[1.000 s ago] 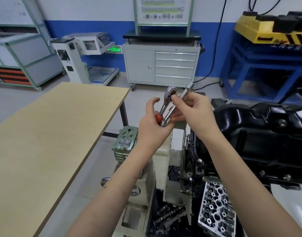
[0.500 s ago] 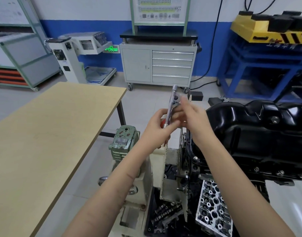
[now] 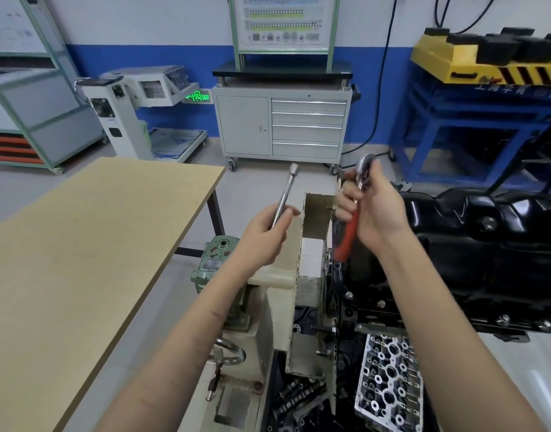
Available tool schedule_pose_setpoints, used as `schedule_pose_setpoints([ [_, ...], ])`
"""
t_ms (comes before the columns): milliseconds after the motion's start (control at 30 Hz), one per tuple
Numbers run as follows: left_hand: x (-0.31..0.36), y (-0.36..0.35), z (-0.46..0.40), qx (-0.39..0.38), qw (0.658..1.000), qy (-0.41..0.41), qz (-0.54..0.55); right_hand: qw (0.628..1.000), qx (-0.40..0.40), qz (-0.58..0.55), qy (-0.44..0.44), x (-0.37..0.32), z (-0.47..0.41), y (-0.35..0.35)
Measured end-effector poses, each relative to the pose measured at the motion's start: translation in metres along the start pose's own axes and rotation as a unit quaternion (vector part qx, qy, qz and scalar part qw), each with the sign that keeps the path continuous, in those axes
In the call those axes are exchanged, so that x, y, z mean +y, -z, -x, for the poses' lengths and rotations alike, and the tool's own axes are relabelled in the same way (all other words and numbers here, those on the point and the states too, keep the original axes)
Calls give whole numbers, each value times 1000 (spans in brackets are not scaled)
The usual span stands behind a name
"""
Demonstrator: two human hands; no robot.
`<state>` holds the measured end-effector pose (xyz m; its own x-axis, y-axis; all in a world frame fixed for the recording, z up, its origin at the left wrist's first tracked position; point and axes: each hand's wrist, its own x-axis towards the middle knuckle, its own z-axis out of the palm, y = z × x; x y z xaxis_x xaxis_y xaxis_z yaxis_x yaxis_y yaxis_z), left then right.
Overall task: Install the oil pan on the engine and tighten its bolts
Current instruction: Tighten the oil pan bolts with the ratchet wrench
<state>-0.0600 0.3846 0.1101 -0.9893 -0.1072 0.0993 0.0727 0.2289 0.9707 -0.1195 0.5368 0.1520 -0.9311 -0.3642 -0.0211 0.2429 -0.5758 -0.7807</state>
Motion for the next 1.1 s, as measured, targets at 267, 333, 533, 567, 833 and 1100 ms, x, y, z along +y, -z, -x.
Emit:
schedule_pose_setpoints([
  [267, -5, -3, -2, -5, 984, -121, -131, 978, -125, 117, -117, -13, 2, 5],
  [333, -6, -3, -2, -5, 981, -137, -139, 974, -139, 125, -127, -16, 2, 6],
  [533, -4, -5, 0, -6, 977, -155, -149, 969, -148, 134, -148, -24, 2, 14],
  [567, -3, -6, 0, -10, 976, -158, -152, 968, -146, 137, -151, -25, 2, 16],
  [833, 5, -11, 6, -61, 979, -135, -140, 939, -173, 208, -211, -45, 6, 26],
  [1100, 17, -25, 5, -212, 977, 19, -4, 905, -216, 273, -243, -63, 13, 41],
])
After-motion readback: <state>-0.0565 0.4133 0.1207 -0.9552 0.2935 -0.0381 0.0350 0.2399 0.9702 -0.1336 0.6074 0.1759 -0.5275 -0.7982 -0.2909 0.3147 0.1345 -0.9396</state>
